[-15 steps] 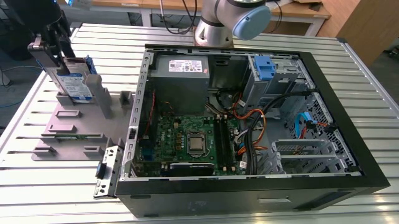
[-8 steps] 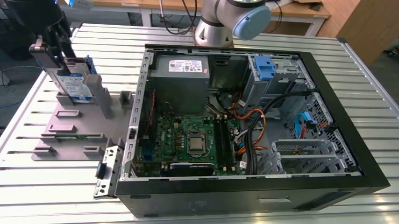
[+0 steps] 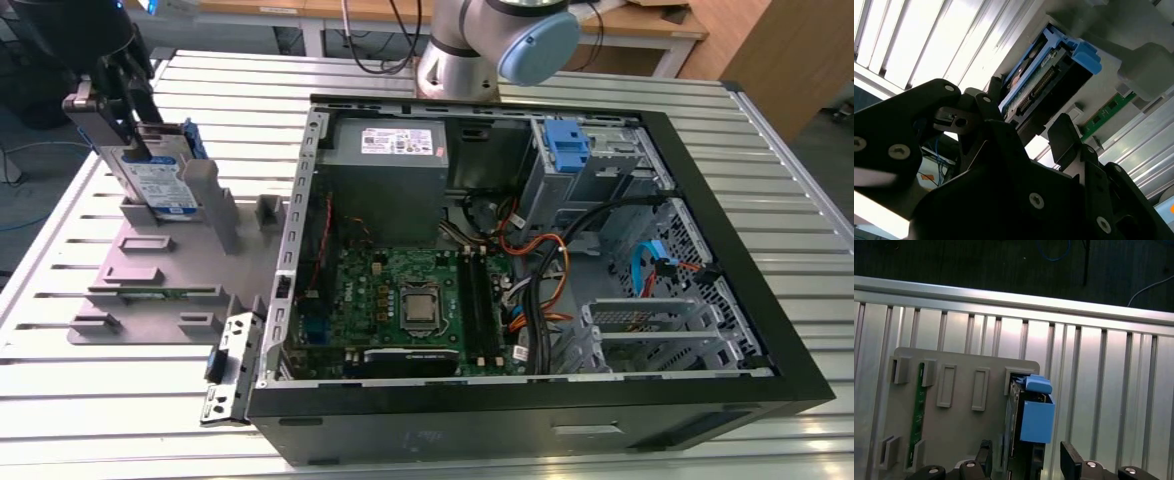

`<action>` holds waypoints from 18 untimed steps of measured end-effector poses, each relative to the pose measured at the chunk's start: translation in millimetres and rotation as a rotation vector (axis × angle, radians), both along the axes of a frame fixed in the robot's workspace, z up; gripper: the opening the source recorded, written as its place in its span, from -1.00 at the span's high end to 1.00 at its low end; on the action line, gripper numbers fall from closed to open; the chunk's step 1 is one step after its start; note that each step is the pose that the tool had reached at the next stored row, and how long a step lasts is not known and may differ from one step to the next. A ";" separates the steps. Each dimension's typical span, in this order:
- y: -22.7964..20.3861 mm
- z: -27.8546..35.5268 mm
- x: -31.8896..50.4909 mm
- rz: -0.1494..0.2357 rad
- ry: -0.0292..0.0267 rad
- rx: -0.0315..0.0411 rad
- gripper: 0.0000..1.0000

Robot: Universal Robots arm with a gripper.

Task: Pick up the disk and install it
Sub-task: 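Pick up the disk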

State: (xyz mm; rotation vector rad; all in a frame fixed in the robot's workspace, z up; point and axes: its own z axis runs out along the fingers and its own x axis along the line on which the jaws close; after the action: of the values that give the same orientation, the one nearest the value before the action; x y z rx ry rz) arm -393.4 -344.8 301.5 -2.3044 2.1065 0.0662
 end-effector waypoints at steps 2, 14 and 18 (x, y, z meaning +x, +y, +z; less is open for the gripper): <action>0.0 0.0 0.0 0.000 0.0001 0.0000 -0.29; 0.1 0.4 0.1 0.000 0.0002 -0.0001 -0.12; 0.2 0.6 0.1 -0.004 0.0003 -0.0014 -0.12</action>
State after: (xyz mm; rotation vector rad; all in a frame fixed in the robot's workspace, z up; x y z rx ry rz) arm -393.3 -344.6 302.1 -2.3007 2.1123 0.0650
